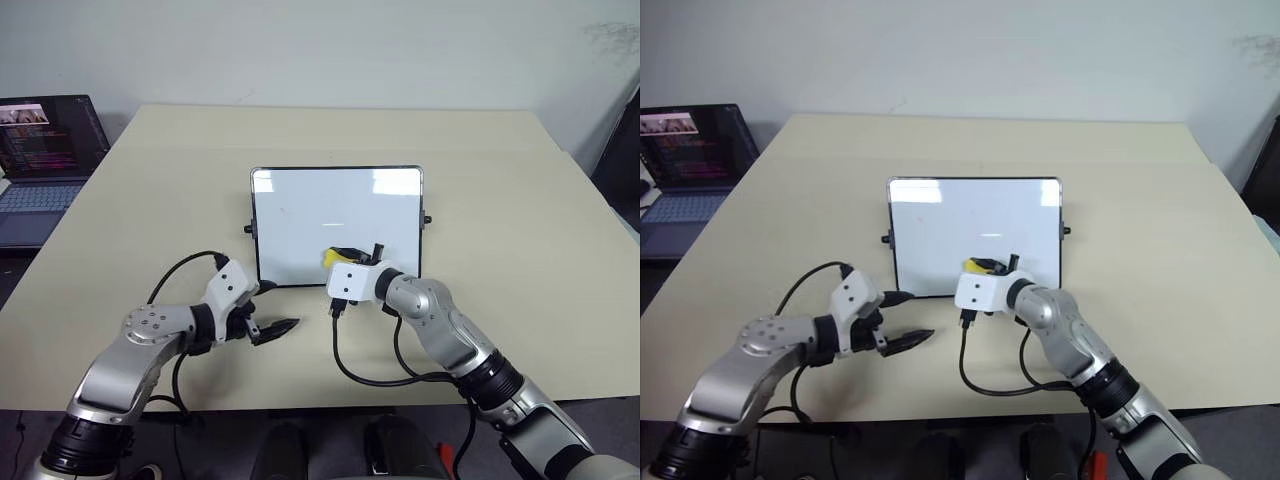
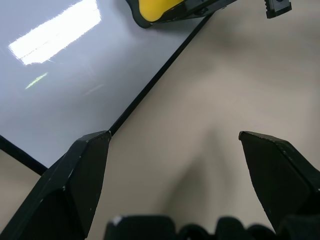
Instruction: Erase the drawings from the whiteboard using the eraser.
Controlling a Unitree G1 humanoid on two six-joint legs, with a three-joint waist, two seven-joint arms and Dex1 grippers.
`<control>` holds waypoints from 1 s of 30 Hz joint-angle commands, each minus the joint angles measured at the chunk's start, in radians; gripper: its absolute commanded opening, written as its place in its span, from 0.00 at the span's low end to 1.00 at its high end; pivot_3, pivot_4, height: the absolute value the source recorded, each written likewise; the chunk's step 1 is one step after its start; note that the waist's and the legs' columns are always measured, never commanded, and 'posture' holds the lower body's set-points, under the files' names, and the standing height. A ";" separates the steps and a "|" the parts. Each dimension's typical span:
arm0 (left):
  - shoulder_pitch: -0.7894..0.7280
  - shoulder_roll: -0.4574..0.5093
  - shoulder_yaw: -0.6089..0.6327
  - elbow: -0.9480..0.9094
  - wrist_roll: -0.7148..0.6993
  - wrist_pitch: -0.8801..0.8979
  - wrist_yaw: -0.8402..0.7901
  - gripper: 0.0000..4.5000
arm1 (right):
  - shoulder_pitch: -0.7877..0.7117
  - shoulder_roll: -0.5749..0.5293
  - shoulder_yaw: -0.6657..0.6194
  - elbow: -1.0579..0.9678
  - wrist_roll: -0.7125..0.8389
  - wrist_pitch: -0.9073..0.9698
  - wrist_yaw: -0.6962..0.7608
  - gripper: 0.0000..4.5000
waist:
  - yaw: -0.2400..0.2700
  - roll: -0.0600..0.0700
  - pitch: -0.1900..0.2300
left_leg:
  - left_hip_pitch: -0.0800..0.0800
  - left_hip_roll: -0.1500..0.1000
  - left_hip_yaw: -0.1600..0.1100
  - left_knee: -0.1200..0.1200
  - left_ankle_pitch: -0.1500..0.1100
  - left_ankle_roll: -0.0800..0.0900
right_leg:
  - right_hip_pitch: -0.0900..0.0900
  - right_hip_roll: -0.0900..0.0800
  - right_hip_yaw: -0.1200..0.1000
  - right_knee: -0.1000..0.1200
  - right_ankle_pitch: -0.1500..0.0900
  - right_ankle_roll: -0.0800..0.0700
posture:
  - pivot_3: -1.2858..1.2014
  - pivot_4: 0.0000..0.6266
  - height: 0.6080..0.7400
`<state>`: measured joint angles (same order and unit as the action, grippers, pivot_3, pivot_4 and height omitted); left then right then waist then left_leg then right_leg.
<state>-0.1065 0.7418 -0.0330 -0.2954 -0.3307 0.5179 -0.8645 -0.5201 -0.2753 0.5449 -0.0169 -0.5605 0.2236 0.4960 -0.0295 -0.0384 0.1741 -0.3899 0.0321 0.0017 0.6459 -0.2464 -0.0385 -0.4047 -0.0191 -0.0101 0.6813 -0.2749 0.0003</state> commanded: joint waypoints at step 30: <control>-0.011 -0.010 0.004 -0.029 -0.003 0.002 0.003 1.00 | -0.078 0.020 -0.003 0.072 0.025 -0.070 0.054 0.29 | 0.000 -0.001 -0.001 | 0.003 0.002 0.001 -0.001 0.000 0.001 | 0.001 0.002 0.001 0.000 -0.001 0.001 | 0.52 0.24 1.00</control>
<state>-0.1163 0.7288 -0.0375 -0.2961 -0.3309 0.5224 -0.8621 -0.5791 -0.2613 0.5368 0.0536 -0.5298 0.1663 0.5507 -0.0297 -0.0393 0.1735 -0.3871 0.0341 0.0026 0.6448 -0.2460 -0.0378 -0.4039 -0.0180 -0.0091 0.6814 -0.2746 -0.0004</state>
